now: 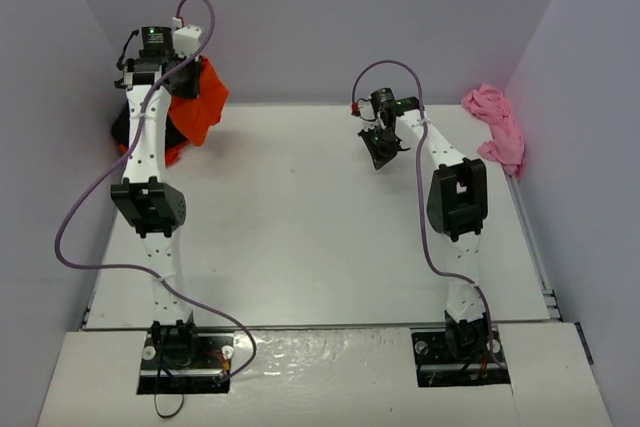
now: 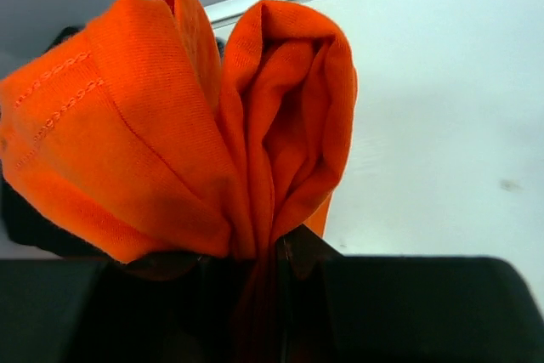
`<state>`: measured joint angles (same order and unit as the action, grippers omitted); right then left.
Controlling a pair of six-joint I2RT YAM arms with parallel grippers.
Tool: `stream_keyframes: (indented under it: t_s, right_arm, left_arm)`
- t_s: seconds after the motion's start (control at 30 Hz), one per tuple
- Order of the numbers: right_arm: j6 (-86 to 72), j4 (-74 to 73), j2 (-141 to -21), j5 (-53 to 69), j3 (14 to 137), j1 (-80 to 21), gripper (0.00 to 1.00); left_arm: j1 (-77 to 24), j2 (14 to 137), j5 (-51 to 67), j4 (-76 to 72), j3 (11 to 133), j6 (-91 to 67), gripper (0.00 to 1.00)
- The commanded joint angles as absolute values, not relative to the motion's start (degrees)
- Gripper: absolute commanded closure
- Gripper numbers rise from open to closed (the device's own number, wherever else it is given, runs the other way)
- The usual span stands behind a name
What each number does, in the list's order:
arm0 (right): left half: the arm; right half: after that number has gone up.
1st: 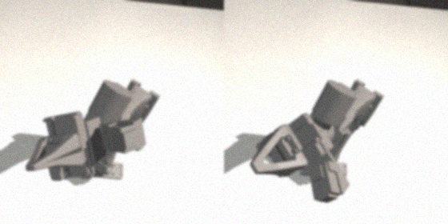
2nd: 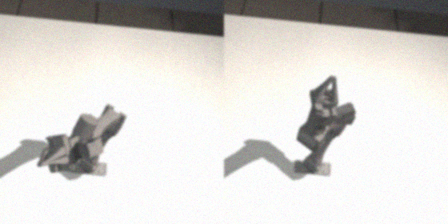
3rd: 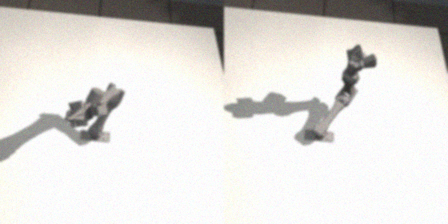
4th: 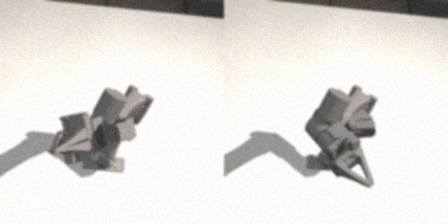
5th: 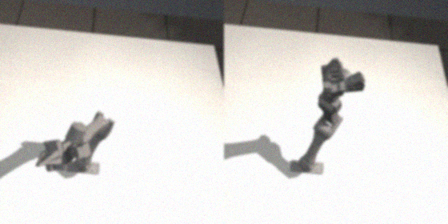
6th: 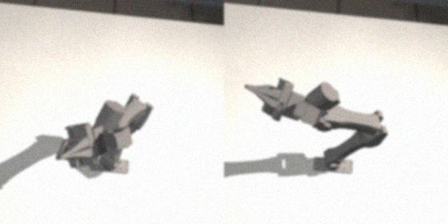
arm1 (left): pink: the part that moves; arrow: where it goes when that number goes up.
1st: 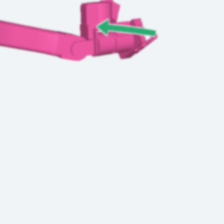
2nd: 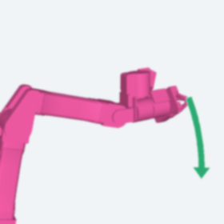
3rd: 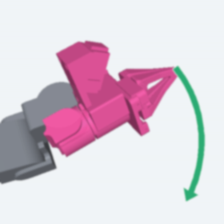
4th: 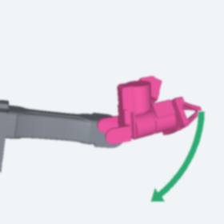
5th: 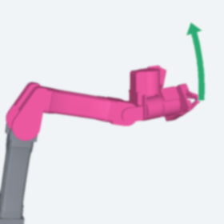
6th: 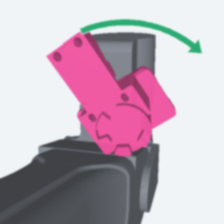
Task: Fold and stack the t-shirts
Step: Neatly place the folded tshirt to the corner
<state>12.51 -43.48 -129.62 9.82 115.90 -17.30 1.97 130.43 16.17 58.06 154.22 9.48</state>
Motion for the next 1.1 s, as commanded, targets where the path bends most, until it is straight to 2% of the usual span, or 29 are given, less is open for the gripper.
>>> stream_keyframes:
  t_s: [0.0, 0.47, 0.8, 0.87, 0.9, 0.93, 0.97, 1.03, 1.07]
  right_arm:
    - [13.01, -43.15, -126.09, 9.14, 117.16, -17.84, 1.0]
    - [14.02, -43.33, -128.74, 6.18, 117.29, -20.98, 1.0]
    - [14.56, -44.77, -133.23, 4.86, 122.12, -24.65, 1.0]
    - [14.73, -45.33, -133.93, 4.69, 122.71, -25.51, 1.0]
    - [14.87, -45.39, -134.13, 4.61, 122.68, -26.07, 1.0]
    - [14.98, -45.39, -134.13, 4.49, 122.57, -26.52, 1.0]
    - [15.08, -45.44, -133.97, 4.36, 122.38, -26.82, 1.0]
    - [15.4, -45.42, -133.55, 4.16, 121.49, -27.42, 1.0]
    - [15.47, -45.35, -133.42, 4.22, 121.29, -27.42, 1.0]
  left_arm:
    - [5.07, 134.25, 13.69, 50.89, 159.04, 12.83, 1.0]
    - [14.89, 146.84, 22.87, 42.17, 163.96, 6.22, 1.0]
    - [25.85, 144.11, 24.23, 37.7, 161.21, 4.37, 1.0]
    - [26.16, 144.05, 22.35, 37.58, 160.72, 6.03, 0.92]
    - [26.14, 144.1, 20.88, 37.57, 160.56, 6.66, 0.78]
    - [26.1, 144.29, 19.56, 37.45, 160.41, 6.78, 0.69]
    - [26.13, 144.62, 18.47, 37.32, 160.29, 6.71, 0.65]
    - [26.28, 145.39, 16.23, 37.14, 160.14, 7.1, 0.45]
    - [26.28, 145.46, 15.83, 37.26, 160.13, 7.82, 0.44]
